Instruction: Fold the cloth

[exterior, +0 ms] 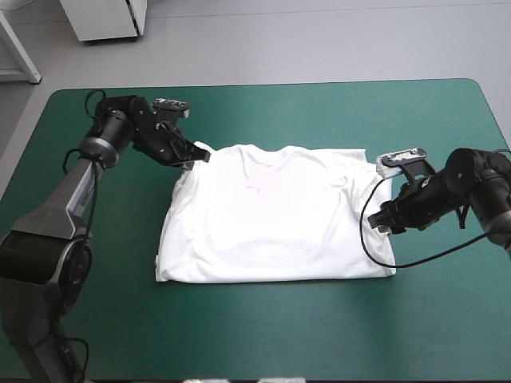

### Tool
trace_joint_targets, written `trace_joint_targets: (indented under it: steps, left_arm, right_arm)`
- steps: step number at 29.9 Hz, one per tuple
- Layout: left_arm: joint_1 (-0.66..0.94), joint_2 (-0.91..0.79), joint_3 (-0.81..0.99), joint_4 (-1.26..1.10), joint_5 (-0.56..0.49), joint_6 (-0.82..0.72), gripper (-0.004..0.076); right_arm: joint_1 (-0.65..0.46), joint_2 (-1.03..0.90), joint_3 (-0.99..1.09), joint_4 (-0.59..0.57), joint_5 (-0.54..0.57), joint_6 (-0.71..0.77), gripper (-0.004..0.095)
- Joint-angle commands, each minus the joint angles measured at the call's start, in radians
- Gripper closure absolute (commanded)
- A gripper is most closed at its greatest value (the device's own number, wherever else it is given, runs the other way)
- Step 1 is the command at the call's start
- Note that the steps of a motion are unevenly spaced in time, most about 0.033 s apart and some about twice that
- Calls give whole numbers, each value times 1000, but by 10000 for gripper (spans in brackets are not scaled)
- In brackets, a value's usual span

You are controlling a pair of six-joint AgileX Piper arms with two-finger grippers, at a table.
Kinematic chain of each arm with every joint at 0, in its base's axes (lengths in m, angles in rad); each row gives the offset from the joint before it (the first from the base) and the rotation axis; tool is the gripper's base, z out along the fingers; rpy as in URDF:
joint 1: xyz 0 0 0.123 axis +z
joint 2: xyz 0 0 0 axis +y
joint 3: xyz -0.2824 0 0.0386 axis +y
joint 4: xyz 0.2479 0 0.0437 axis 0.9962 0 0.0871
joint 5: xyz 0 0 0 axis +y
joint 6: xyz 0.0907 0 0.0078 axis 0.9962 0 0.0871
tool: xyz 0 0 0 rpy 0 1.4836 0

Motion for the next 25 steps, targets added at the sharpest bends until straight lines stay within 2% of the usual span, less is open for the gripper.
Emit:
trace_joint_targets:
  steps: [1,12,18,21,25]
  left_arm:
    - [-49,-24,-28,-28,-35,-15,733]
    - [-65,124,-28,-7,-60,-19,733]
    - [-65,126,-28,-20,-47,-15,729]
    - [-65,100,-28,-35,-32,9,682]
    - [-65,64,-28,-54,2,23,521]
  right_arm:
    - [4,-33,-30,18,-7,-1,422]
    - [4,-33,-30,19,0,-1,421]
    - [4,-33,-30,19,-2,-1,422]
    - [4,-33,-30,19,-2,-1,422]
    - [4,-33,-30,19,-2,-1,421]
